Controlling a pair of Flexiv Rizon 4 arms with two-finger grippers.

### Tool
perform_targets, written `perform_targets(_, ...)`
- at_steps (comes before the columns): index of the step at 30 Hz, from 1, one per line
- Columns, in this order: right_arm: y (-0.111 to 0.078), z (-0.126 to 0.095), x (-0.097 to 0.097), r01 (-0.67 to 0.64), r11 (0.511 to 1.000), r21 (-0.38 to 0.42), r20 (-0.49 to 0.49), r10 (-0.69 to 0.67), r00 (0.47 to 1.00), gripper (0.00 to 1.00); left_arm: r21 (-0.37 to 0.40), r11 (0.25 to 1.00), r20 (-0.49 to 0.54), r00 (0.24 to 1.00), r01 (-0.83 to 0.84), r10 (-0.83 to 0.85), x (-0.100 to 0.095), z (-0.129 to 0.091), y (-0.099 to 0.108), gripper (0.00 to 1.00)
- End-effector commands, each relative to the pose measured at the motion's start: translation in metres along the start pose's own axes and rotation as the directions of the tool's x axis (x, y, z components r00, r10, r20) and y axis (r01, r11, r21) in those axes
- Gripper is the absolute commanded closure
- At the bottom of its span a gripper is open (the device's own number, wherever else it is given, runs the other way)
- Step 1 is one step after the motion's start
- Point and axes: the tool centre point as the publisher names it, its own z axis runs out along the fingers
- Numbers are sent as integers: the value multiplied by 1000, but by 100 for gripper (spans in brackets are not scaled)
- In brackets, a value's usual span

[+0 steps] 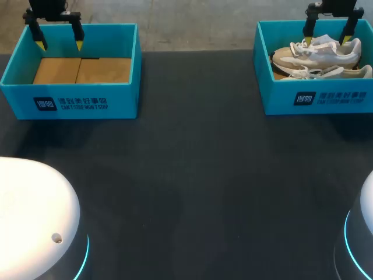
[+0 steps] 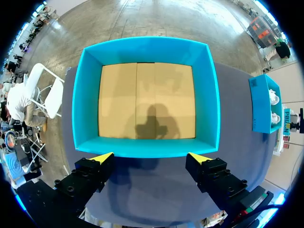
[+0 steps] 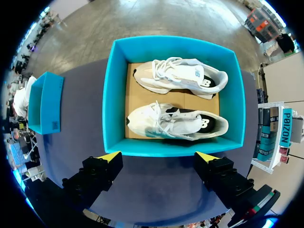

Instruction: Take the shoe out of the shoebox, open the shoe tongue, remove and reinsert the insole, then place the shoe into the shoebox

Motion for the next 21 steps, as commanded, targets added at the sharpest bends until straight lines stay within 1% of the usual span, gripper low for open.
perform_targets(1, 0, 0, 0, 0, 1000, 0, 0, 0, 1000, 0, 0, 1000, 0, 1000, 0, 0, 0, 0, 0, 0)
perform_targets(16, 0, 0, 0, 0, 1000, 0, 0, 0, 1000, 0, 0, 1000, 0, 1000, 0, 0, 0, 0, 0, 0)
perform_targets(21, 3, 5, -13, -24, 1000, -9, 0, 24, 1000, 0, 0, 1000, 0, 1000, 0, 0, 0, 0, 0, 0)
